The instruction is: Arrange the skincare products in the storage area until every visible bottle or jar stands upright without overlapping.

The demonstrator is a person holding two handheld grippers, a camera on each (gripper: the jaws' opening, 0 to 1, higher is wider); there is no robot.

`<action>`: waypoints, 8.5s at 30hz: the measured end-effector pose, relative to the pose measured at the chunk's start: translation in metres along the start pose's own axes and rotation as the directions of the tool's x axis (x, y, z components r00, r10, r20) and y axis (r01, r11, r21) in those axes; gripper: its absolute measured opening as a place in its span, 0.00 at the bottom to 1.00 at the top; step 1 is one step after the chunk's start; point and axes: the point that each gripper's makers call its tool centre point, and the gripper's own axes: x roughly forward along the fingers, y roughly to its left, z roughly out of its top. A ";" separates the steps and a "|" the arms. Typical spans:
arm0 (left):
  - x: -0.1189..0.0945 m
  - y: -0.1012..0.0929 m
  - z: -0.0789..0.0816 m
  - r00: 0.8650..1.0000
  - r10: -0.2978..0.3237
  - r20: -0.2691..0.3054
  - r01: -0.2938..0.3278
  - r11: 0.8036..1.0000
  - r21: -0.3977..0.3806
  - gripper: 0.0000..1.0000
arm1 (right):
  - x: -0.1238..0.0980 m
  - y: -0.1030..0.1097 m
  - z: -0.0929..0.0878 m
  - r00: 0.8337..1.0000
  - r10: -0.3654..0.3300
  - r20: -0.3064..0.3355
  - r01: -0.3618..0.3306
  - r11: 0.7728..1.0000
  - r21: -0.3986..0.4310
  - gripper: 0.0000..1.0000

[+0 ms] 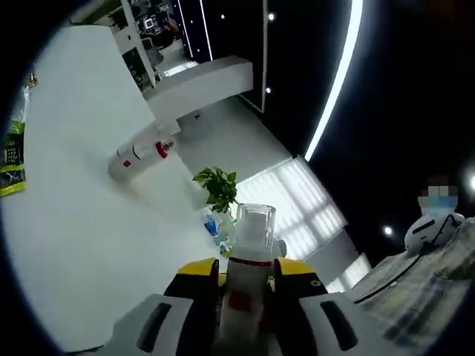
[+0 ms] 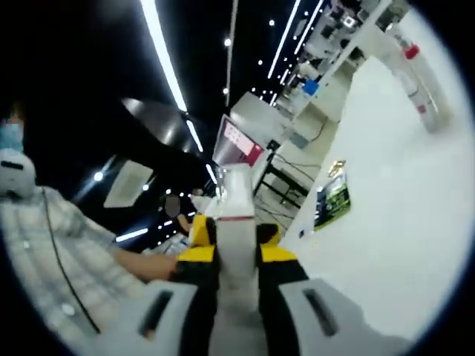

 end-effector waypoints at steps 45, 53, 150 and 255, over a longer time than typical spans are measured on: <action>0.000 0.019 0.024 0.950 0.248 0.189 -0.274 0.953 0.126 0.23 | -0.001 -0.022 -0.006 0.983 -0.171 -0.060 0.159 0.973 -0.167 0.20; 0.005 -0.002 0.015 0.989 0.098 0.109 -0.108 0.990 0.095 0.32 | 0.008 0.007 -0.012 0.996 -0.017 -0.083 0.008 0.995 -0.101 0.20; -0.018 0.009 0.003 0.952 0.288 0.101 -0.304 0.860 0.409 0.23 | -0.002 0.011 0.025 0.997 -0.039 -0.060 0.032 0.992 -0.120 0.40; -0.128 0.133 0.009 0.338 0.933 0.122 -0.611 0.119 0.782 0.34 | -0.049 -0.163 0.134 0.764 -0.625 0.158 0.551 0.504 -0.665 0.21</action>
